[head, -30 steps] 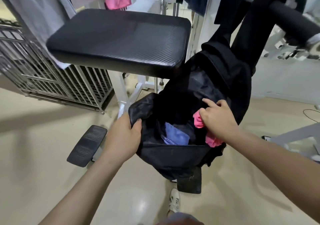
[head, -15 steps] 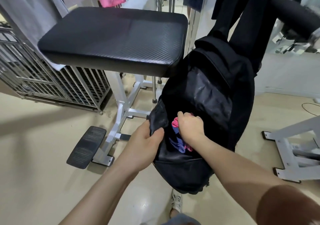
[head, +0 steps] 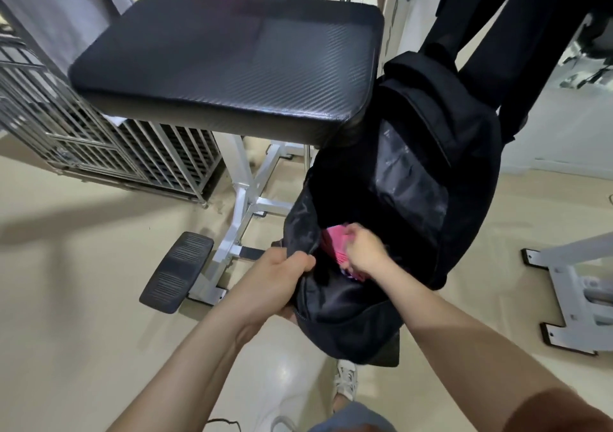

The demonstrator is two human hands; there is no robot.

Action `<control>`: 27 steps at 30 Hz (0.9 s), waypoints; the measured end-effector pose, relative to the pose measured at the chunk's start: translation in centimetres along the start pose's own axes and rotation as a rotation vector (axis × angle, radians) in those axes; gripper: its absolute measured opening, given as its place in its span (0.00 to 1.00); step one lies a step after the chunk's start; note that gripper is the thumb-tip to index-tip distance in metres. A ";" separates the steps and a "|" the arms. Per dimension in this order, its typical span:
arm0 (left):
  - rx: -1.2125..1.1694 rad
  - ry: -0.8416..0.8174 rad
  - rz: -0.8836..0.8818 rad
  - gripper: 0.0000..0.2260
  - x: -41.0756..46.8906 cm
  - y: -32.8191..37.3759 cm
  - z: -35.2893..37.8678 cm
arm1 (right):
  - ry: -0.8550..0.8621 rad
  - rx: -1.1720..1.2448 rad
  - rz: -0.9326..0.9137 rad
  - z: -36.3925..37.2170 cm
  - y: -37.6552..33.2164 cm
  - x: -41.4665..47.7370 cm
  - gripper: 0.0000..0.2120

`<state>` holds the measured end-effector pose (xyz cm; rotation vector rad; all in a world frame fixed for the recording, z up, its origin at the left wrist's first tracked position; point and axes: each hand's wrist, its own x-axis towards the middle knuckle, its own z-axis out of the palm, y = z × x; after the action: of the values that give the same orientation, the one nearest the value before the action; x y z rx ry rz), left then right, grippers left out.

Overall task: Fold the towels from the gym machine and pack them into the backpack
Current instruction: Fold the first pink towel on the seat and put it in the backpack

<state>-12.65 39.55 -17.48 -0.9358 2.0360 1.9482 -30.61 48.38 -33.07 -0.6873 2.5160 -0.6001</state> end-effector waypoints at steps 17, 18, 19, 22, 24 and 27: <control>-0.156 -0.301 -0.143 0.17 2.7 -1.0 -4.9 | -0.334 -0.804 -0.081 0.7 -1.3 4.1 0.18; -0.153 -0.282 -0.137 0.17 2.8 -1.1 -4.7 | -0.252 -0.815 -0.058 0.4 -0.8 4.3 0.16; -0.150 -0.267 -0.138 0.18 2.7 -1.4 -4.4 | -0.183 -0.800 -0.022 -0.1 -0.4 4.6 0.16; -0.152 -0.271 -0.146 0.20 2.4 -2.2 -3.1 | -0.060 -0.648 0.095 -0.8 0.5 5.2 0.20; -0.157 -0.276 -0.150 0.18 2.3 -2.4 -2.7 | 0.058 -0.623 0.077 -0.5 0.0 4.6 0.23; -0.153 -0.280 -0.138 0.12 1.9 -2.0 -2.9 | 0.181 -0.612 -0.099 1.1 -0.9 2.9 0.19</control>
<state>-12.21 36.26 -19.81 -0.7591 1.6475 2.0502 -31.92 45.72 -34.36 -1.0089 2.8647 0.1061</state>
